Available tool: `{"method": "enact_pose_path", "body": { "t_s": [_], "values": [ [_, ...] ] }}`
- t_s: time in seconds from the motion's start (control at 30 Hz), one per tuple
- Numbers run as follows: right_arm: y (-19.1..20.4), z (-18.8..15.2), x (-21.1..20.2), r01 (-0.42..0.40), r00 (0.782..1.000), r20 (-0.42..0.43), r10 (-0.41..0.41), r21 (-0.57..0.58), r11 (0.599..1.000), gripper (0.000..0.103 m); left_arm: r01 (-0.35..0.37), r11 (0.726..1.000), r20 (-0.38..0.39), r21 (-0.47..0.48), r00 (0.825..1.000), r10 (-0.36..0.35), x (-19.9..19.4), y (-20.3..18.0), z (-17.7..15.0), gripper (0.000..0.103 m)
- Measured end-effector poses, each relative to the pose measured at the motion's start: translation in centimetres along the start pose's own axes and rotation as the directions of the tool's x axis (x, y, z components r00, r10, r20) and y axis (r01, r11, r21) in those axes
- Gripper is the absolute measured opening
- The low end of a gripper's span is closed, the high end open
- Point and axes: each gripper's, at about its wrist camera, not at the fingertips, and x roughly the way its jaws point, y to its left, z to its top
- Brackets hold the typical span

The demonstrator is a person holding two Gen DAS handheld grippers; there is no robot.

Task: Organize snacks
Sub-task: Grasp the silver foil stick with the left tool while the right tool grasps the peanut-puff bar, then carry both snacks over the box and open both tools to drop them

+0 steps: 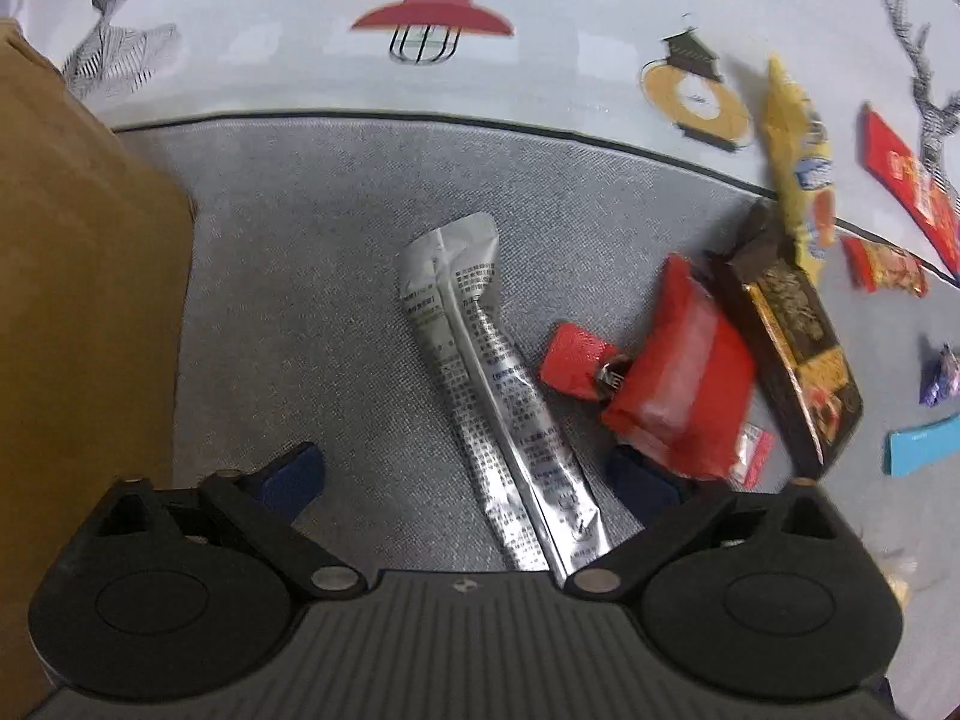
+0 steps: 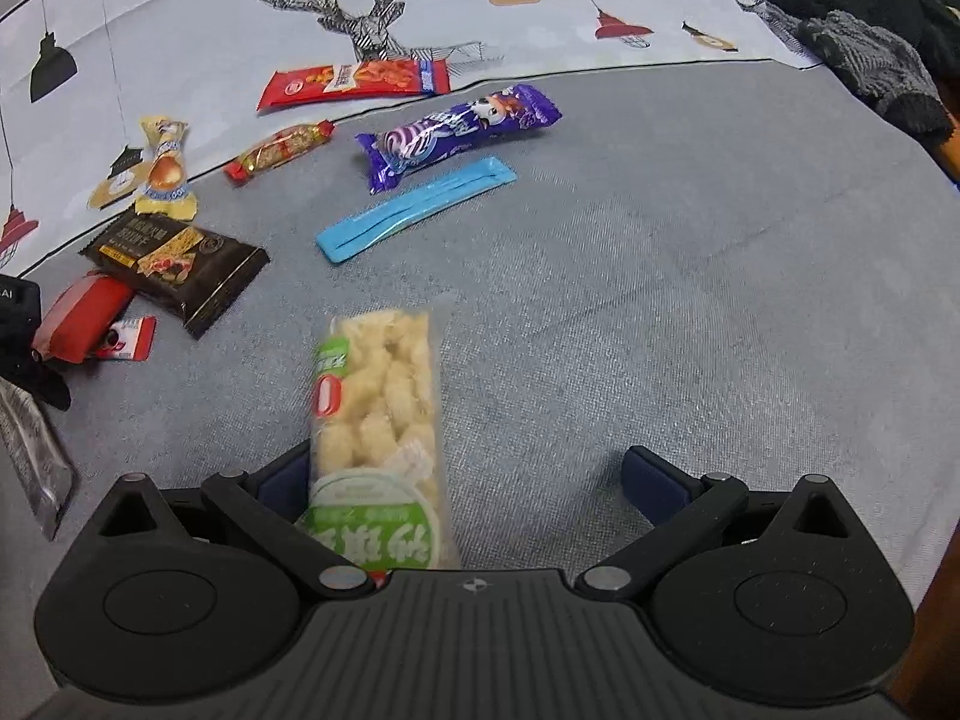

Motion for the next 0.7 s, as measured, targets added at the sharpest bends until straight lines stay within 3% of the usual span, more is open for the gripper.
{"method": "enact_pose_path", "body": {
  "t_s": [0.03,0.07,0.17,0.27,0.47,0.6,0.7],
  "values": [
    [0.1,-0.1,-0.3,-0.014,1.000,-0.002,0.014,-0.009,1.000,0.098,0.007,1.000,0.033,0.016,0.999,-0.008,-1.1,-0.3,-0.4,0.070],
    [0.2,-0.3,-0.6,-0.026,1.000,0.010,0.026,-0.018,0.999,0.086,0.008,1.000,0.067,0.020,0.998,-0.010,-2.0,-0.3,-0.6,0.031],
    [0.2,-0.7,-1.8,-0.067,0.997,0.046,0.068,-0.027,0.997,0.039,0.031,0.999,0.047,-0.025,0.998,-0.030,-2.8,0.9,-0.7,0.026],
    [-0.1,-1.0,-2.5,-0.079,0.996,0.045,0.078,0.003,0.997,0.038,0.018,1.000,0.073,-0.002,0.997,-0.018,-4.3,1.8,-1.6,0.026],
    [0.2,-1.0,-7.8,-0.121,0.981,0.155,0.115,0.031,0.992,0.038,0.111,0.991,0.133,0.068,0.984,-0.120,-9.3,3.4,-5.4,0.026],
    [0.7,-1.2,-14.2,-0.215,0.952,0.230,0.203,0.029,0.976,0.038,0.204,0.972,0.228,0.118,0.947,-0.227,-16.1,6.3,-8.9,0.026],
    [1.3,-2.4,-19.4,-0.293,0.924,0.257,0.285,-0.005,0.956,0.038,0.235,0.958,0.294,0.164,0.915,-0.275,-20.8,9.0,-12.1,0.026]
  ]
}}
